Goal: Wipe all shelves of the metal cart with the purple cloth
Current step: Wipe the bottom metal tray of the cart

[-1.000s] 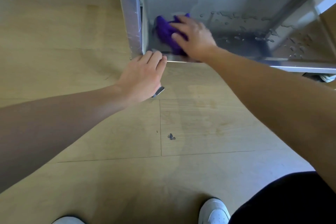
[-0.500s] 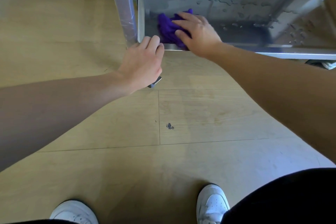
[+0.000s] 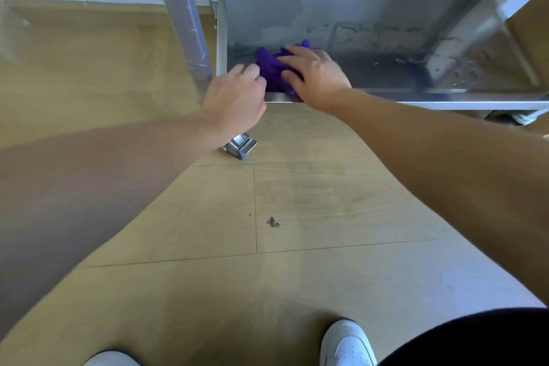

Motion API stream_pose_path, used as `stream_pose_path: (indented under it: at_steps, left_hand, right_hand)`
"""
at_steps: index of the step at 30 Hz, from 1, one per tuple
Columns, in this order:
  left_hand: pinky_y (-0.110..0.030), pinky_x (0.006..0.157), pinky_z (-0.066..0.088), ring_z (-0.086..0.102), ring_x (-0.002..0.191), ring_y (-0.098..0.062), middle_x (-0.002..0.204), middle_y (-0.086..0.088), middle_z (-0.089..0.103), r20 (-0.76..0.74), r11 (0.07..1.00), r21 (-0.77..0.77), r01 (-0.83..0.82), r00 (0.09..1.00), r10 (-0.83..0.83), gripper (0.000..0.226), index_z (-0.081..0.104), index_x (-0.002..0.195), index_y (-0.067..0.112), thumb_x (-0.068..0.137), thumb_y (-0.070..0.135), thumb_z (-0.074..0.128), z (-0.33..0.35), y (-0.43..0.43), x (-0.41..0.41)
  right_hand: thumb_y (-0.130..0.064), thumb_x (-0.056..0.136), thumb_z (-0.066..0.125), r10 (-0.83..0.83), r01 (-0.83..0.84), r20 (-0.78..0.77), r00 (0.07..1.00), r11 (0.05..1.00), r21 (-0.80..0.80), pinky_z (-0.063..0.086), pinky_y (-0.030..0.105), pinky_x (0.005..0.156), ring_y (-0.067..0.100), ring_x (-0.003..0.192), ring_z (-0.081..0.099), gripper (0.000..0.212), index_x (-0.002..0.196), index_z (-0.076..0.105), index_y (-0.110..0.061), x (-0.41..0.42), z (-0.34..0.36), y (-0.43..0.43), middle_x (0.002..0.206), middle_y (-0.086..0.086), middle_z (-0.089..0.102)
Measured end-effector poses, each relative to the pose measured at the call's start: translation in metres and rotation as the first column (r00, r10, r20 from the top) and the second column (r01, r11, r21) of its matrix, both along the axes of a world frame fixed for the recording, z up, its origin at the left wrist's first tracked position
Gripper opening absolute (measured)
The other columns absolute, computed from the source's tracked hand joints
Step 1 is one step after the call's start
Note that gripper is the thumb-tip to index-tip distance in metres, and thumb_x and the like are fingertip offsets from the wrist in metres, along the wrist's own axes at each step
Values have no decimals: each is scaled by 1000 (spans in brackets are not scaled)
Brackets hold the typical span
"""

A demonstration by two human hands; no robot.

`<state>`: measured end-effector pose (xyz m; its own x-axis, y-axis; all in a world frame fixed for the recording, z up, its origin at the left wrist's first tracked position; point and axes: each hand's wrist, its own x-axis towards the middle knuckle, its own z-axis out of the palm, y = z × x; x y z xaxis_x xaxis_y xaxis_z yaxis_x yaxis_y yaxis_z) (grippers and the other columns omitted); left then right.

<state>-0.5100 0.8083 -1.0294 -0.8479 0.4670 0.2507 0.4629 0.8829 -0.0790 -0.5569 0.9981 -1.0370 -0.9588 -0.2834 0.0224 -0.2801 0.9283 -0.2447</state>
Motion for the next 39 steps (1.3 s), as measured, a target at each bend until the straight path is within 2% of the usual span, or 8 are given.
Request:
stream_pose_path:
  at_steps: [5, 8, 15, 22, 27, 32, 37, 39]
  left_hand:
    - [-39, 56, 51, 54, 97, -21, 104, -3, 56, 11, 998, 61, 4, 1000, -4, 26, 63, 101, 9, 88, 15, 41, -22, -16, 12]
    - [-38, 58, 50, 54, 97, -20, 105, -2, 56, 19, 994, 93, -59, 998, 58, 27, 63, 103, 11, 87, 14, 41, -21, -12, 15]
    - [-42, 60, 52, 56, 93, -22, 100, -3, 57, 26, 997, 73, -36, 999, 34, 30, 65, 101, 11, 88, 14, 38, -19, -11, 12]
    - [-32, 51, 46, 56, 88, -19, 97, -2, 57, 8, 999, 28, -44, 999, 44, 29, 67, 98, 11, 89, 16, 39, -15, -5, 15]
    - [-35, 52, 48, 56, 89, -20, 99, -3, 58, 40, 998, 1, -64, 997, 64, 30, 66, 99, 11, 88, 15, 39, -11, -6, 17]
    - [-38, 61, 52, 55, 99, -21, 113, -5, 56, 84, 996, -73, -51, 995, 57, 43, 55, 127, 6, 88, 15, 41, -12, -10, 26]
    - [-38, 75, 55, 48, 114, -22, 131, -8, 45, 168, 996, -77, -34, 985, 47, 55, 37, 143, 2, 91, 18, 44, -13, -10, 29]
    - [-38, 76, 55, 47, 115, -21, 131, -8, 44, 168, 996, -78, -33, 985, 46, 55, 35, 144, 2, 92, 19, 44, -13, -10, 28]
  right_hand:
    - [-39, 99, 38, -434, 437, 51, 899, 893, -108, 29, 41, 112, 36, 136, 31, 42, 139, 48, -34, -18, -5, 23, 155, -10, 33]
    - [-40, 99, 38, -338, 332, -58, 940, 939, -90, 30, 43, 110, 36, 134, 34, 41, 138, 49, -32, -8, -13, -7, 152, -8, 38]
    - [-39, 102, 39, 33, -31, 20, 999, 995, -90, 26, 44, 117, 31, 139, 32, 42, 142, 46, -32, -24, -8, -25, 155, -6, 35]
    - [-34, 100, 37, -396, 396, 21, 918, 915, -76, 21, 42, 117, 33, 140, 33, 41, 139, 49, -28, -34, -11, 28, 155, -2, 34]
    - [-31, 101, 43, -43, 39, -35, 998, 994, -102, 16, 33, 119, 21, 139, 37, 40, 138, 52, -21, -10, -6, -33, 152, 2, 40]
    - [-29, 101, 47, 151, -150, 2, 988, 982, -118, 18, 35, 119, 25, 140, 36, 39, 139, 53, -19, -16, 0, -13, 154, 6, 38]
    - [-32, 101, 39, -390, 391, 30, 920, 914, -106, 20, 38, 117, 33, 141, 31, 41, 140, 49, -26, -34, -5, 43, 157, 1, 32]
    - [-34, 101, 36, -477, 478, 32, 878, 877, -56, 20, 42, 118, 34, 140, 31, 41, 139, 48, -26, -29, -6, 35, 156, 1, 33]
